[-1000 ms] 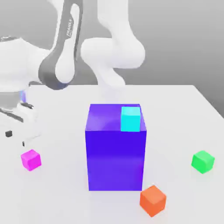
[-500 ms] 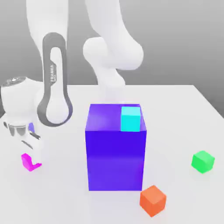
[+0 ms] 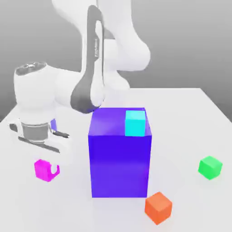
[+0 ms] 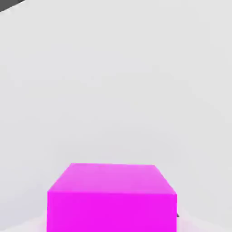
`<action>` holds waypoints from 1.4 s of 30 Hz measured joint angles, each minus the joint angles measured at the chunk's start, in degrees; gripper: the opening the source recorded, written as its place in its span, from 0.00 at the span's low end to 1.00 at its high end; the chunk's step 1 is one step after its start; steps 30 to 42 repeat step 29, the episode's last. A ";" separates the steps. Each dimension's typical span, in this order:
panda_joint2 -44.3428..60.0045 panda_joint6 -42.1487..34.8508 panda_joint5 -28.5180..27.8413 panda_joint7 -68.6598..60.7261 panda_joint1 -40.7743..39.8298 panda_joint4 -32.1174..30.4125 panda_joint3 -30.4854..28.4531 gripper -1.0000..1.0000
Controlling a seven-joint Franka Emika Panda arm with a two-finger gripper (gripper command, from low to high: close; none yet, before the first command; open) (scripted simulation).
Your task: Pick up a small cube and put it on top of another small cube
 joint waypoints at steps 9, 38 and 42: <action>-1.72 -3.67 -0.83 1.00 21.45 2.67 12.29 0.00; 5.44 3.04 -9.26 -1.84 48.86 -0.61 15.73 1.00; 5.44 3.04 -9.26 -1.84 48.86 -0.61 15.73 1.00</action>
